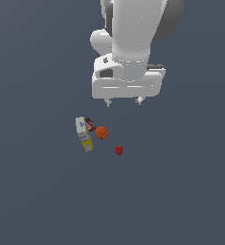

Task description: Pick up a designated object from a clutter of objects.

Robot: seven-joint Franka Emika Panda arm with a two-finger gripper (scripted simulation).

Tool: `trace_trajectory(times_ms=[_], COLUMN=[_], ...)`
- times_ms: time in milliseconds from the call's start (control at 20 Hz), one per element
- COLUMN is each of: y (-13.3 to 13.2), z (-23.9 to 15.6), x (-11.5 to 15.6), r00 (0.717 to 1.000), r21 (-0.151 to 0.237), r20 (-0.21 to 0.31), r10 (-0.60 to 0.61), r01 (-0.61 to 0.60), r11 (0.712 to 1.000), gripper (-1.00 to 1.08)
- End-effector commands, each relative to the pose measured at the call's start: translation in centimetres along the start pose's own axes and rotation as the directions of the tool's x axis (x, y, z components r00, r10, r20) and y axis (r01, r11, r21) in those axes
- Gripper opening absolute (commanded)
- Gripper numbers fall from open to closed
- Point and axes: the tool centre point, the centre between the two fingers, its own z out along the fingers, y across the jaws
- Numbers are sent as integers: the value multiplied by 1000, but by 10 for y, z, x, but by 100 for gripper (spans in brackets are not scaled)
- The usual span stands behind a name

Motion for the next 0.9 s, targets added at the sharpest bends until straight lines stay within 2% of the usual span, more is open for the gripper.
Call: trace_trajectory(times_ms=[0, 450, 850], y=[0, -27, -14], z=[0, 7, 14], x=[0, 2, 2], r00=[1000, 998, 998], r21=[0, -25, -18], r20=[0, 5, 5], r10=[0, -59, -66], r01=[0, 60, 66], r11=[1000, 998, 998], gripper=[100, 100, 100])
